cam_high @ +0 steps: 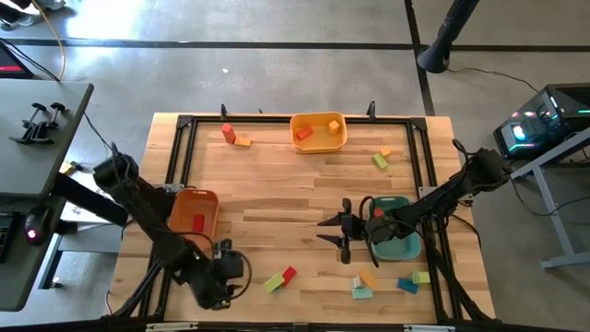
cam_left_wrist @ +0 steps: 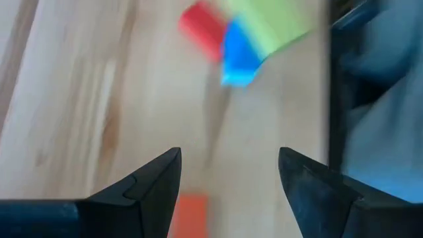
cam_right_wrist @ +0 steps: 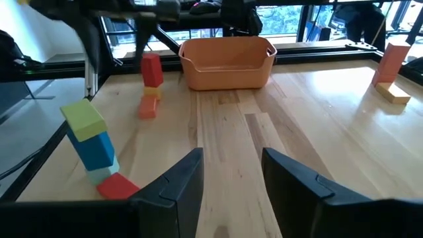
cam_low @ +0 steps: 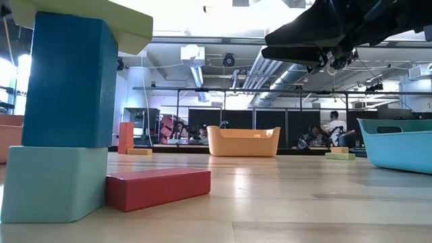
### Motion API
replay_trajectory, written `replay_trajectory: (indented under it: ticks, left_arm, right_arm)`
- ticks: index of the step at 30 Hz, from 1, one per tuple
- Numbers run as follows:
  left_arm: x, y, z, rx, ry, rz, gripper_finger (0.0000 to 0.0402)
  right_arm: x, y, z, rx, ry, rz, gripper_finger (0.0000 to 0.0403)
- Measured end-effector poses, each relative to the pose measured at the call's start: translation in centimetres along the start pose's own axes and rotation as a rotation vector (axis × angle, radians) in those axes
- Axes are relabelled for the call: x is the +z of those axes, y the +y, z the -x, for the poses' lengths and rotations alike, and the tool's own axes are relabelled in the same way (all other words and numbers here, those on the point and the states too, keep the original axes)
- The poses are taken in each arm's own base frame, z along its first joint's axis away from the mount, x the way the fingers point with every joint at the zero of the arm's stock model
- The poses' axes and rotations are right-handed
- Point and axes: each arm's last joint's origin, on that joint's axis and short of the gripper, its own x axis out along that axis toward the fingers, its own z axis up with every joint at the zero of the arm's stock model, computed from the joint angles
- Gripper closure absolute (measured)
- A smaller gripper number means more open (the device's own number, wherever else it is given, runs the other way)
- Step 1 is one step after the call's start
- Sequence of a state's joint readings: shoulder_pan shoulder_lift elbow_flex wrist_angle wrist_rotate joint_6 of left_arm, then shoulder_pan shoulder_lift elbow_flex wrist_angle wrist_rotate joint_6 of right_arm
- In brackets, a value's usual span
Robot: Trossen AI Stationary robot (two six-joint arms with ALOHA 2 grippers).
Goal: Sort blocks by size
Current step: Put the orange medium block into the orange bin
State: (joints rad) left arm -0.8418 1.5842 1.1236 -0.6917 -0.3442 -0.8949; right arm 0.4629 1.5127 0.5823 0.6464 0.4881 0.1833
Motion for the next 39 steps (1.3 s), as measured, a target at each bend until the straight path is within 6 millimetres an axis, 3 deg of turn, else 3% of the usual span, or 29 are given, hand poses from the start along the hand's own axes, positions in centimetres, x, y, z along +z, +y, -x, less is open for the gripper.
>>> replay_trajectory:
  ticks: [10,19,27,33,39]
  left_arm:
    - [-0.1,2.1,-3.0,0.051,0.321,0.052,0.0148]
    - [-0.5,2.6,-6.5,0.021,0.529,0.070,0.0115]
    - [-1.4,2.4,-8.9,0.031,0.611,0.030,0.0115]
    - [-1.4,3.0,-9.8,0.041,0.645,0.006,0.0167]
    - [-0.7,4.1,-9.8,0.060,0.667,-0.022,0.0289]
  right_arm:
    - [-0.1,0.0,0.0,-0.004,0.013,0.008,0.0251]
    - [-0.2,-0.1,0.0,-0.008,0.018,0.010,0.0251]
    - [-0.2,-0.1,0.0,-0.008,0.018,0.011,0.0251]
    - [-0.2,-0.1,0.0,-0.007,0.019,0.015,0.0251]
    - [-0.2,-0.1,0.0,-0.007,0.019,0.013,0.0251]
